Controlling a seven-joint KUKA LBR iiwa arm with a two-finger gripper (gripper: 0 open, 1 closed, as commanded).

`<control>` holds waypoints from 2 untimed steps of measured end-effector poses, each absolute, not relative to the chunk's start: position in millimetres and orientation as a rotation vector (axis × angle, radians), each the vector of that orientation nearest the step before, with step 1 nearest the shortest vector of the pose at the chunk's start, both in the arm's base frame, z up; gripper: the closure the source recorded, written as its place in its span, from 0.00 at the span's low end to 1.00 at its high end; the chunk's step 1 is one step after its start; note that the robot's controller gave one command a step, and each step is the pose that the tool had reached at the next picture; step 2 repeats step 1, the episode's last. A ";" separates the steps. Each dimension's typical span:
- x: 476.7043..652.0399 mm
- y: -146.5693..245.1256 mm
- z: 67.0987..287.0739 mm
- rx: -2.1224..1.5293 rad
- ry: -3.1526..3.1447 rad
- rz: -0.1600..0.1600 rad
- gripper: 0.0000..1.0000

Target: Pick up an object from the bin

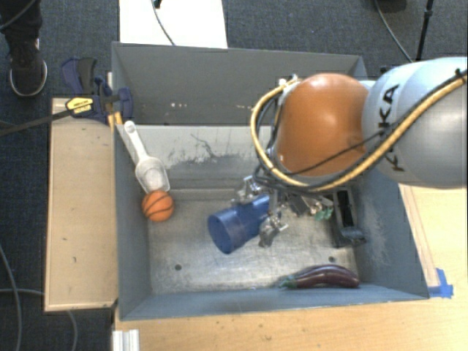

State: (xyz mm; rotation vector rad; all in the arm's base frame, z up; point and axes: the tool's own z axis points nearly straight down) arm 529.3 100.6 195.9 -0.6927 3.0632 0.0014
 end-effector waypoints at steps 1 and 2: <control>537.6 104.5 257.0 -0.698 3.064 0.001 1.00; 537.6 104.5 257.0 -0.698 3.064 0.001 1.00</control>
Offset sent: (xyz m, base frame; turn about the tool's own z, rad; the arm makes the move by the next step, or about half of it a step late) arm 0.0184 -0.0137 0.0728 -0.1673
